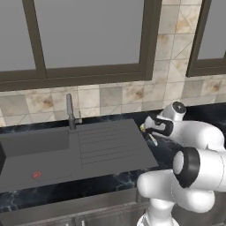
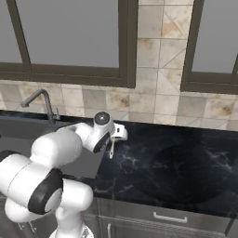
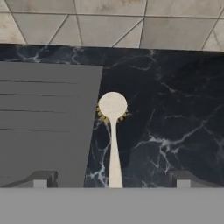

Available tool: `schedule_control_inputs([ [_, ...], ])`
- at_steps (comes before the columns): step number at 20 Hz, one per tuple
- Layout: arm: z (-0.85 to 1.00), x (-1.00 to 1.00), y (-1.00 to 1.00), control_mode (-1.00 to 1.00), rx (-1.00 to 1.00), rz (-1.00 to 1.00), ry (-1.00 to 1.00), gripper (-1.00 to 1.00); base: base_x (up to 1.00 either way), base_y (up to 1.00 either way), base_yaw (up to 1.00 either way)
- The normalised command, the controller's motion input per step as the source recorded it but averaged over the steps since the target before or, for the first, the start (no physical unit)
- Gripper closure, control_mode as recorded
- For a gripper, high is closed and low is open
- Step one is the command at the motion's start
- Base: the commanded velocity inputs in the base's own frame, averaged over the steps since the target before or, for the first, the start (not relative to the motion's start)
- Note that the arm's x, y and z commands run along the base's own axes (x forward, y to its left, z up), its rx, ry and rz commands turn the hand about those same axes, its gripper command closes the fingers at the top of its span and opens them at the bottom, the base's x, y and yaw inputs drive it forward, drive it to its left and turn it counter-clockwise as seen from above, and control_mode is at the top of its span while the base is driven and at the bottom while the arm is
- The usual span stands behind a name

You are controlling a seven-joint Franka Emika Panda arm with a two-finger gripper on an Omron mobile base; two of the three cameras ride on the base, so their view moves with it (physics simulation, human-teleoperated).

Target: Locate and retrieve the dish brush and sponge from the cabinet. Place them next to the sink.

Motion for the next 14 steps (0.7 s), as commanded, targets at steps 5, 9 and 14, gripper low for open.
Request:
schedule_control_inputs([
  [5, 0.86, -0.39, 0.01, -1.0, 0.0, -0.05, 0.04, -1.0, 0.0, 0.0, 0.0],
  [9, 0.75, -0.43, 0.01, -1.0, 0.0, -0.11, 0.09, -1.0, 0.0, 0.0, 0.0],
  [14, 0.62, -0.45, 0.04, -1.0, 0.04, -0.14, 0.06, -1.0, 0.0, 0.0, 0.0],
])
